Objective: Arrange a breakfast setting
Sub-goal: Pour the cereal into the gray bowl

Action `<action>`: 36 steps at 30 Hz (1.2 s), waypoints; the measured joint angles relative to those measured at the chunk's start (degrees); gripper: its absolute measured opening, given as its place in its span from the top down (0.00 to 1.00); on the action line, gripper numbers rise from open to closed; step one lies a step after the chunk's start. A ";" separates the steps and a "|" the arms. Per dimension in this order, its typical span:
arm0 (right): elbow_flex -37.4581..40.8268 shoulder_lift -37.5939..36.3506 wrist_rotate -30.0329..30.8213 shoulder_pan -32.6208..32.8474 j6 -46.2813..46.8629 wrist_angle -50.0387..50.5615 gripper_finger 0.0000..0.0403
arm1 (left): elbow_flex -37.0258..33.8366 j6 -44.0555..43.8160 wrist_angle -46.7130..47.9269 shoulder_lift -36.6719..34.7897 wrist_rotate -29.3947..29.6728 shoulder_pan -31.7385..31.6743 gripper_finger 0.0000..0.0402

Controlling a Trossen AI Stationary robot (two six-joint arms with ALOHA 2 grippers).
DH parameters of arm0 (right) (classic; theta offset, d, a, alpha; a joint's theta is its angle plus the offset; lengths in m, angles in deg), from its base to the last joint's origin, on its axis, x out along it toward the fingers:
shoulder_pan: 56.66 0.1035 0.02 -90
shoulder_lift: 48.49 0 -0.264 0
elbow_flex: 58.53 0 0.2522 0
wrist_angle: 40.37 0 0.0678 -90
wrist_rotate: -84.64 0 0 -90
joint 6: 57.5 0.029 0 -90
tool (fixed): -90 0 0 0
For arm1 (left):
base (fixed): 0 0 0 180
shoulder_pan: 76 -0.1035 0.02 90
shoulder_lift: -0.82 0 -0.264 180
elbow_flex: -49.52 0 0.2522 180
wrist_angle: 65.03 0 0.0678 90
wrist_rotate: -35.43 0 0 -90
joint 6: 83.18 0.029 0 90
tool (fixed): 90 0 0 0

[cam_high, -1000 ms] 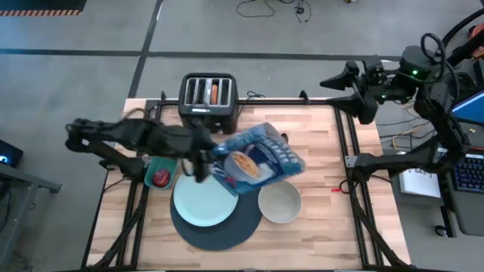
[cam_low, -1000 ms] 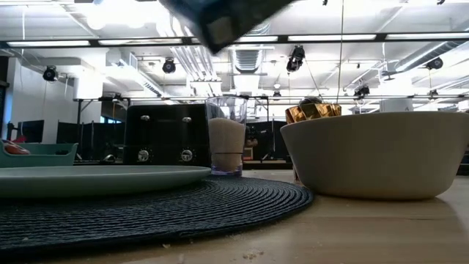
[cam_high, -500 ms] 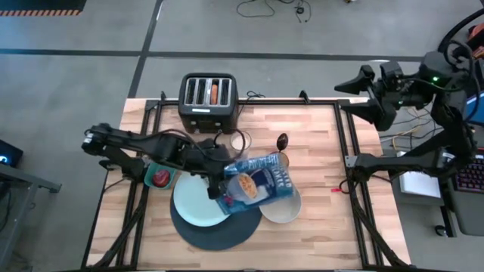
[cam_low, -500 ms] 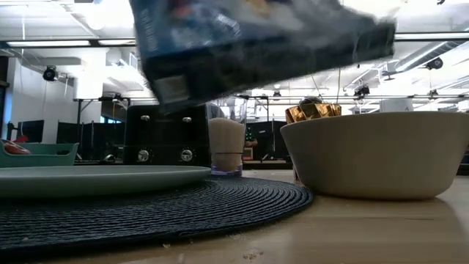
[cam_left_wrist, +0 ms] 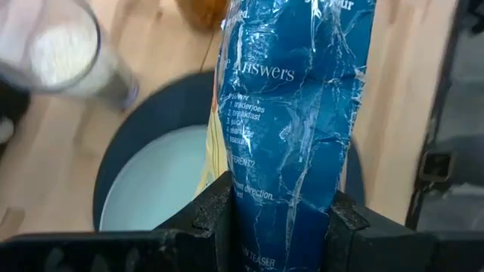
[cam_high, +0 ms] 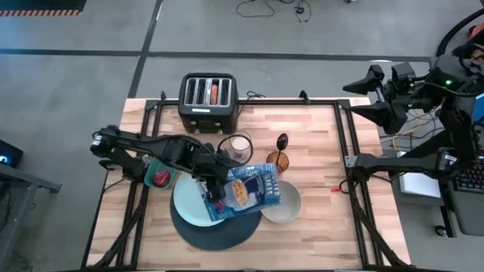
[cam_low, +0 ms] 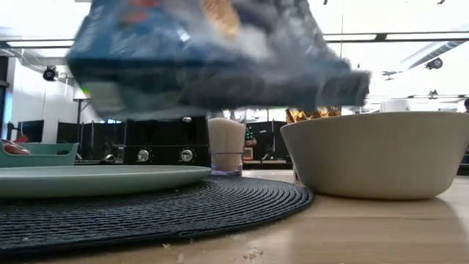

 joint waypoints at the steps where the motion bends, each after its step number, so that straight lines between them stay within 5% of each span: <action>1: 0.00 0.00 0.00 0.00 -0.02 0.02 0.15 | 0.43 -0.46 1.30 0.54 -0.23 -0.05 0.74; 17: 0.77 -0.14 0.07 0.00 -0.99 0.96 0.15 | 25.30 2.01 18.84 14.07 -3.97 -1.84 0.74; 22: 1.41 -0.12 0.07 0.00 -0.92 0.95 0.15 | 32.02 3.49 17.71 17.92 -5.48 -2.60 0.74; 36: 2.05 -0.13 0.05 0.00 -1.43 1.35 0.15 | 30.41 -0.65 18.40 18.23 -9.13 -4.35 0.75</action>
